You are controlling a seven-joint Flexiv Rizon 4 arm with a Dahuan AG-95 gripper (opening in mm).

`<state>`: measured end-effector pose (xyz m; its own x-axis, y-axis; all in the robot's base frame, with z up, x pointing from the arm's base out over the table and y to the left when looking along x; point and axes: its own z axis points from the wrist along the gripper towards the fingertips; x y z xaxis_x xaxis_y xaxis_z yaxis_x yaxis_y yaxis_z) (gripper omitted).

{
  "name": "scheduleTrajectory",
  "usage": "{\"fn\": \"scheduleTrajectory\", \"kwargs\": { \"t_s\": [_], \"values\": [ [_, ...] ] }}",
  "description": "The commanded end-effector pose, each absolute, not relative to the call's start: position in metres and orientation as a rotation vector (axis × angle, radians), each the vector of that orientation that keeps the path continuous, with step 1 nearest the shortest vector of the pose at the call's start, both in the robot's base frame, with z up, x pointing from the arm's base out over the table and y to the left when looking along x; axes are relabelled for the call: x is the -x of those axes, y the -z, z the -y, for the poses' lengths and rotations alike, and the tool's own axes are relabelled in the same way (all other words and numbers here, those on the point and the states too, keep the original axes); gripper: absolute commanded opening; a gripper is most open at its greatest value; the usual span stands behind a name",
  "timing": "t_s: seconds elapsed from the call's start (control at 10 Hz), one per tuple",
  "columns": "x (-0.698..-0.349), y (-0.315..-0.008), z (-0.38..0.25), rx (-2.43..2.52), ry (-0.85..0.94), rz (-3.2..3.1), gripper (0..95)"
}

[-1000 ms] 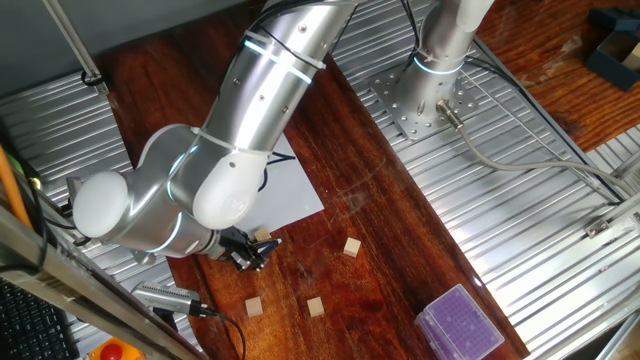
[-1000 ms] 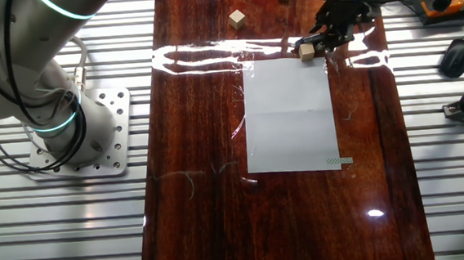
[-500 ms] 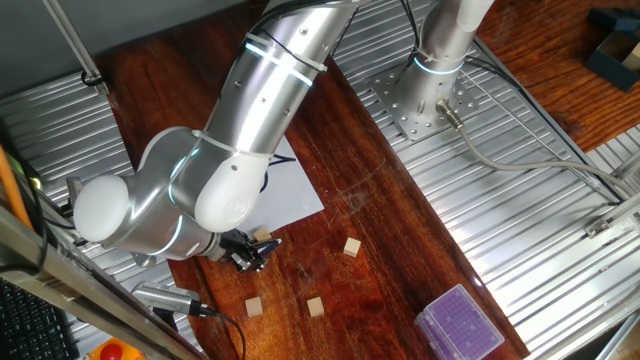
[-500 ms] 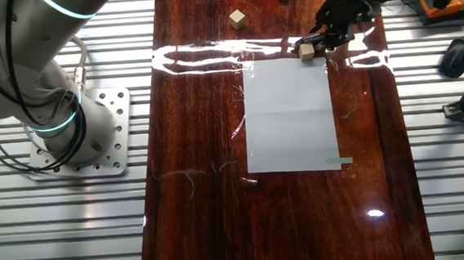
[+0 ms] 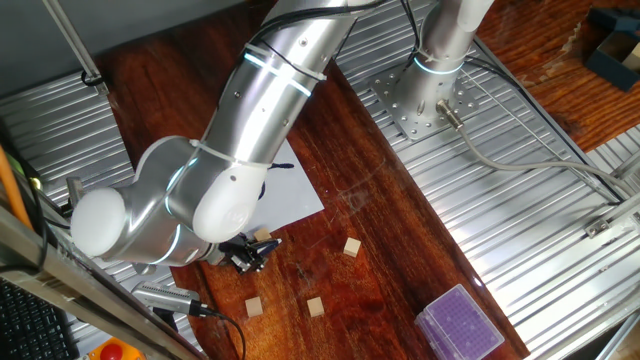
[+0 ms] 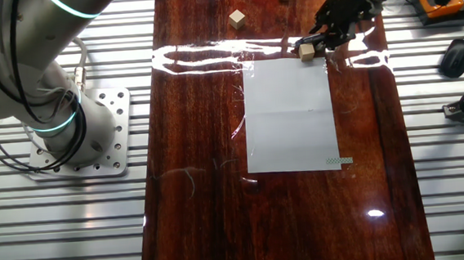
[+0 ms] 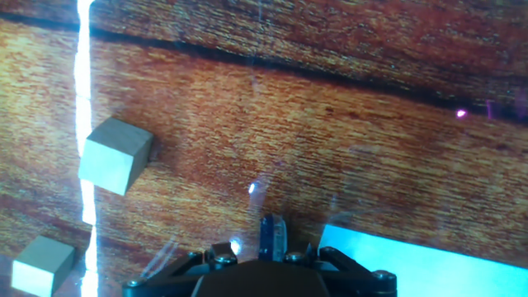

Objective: Use the correction tape on paper

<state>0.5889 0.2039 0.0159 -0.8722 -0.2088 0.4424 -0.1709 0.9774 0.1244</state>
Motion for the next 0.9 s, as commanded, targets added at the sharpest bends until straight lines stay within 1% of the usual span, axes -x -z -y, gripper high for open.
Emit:
{"fn": "scheduleTrajectory", "kwargs": {
  "t_s": [0.1, 0.4, 0.9],
  "values": [
    [-0.588, -0.013, -0.202, -0.276, 0.116, 2.661, 0.0],
    [-0.586, -0.016, -0.199, -0.283, 0.127, 2.661, 0.0],
    [-0.579, -0.05, -0.195, -0.297, 0.166, 2.678, 0.0]
  ]
}}
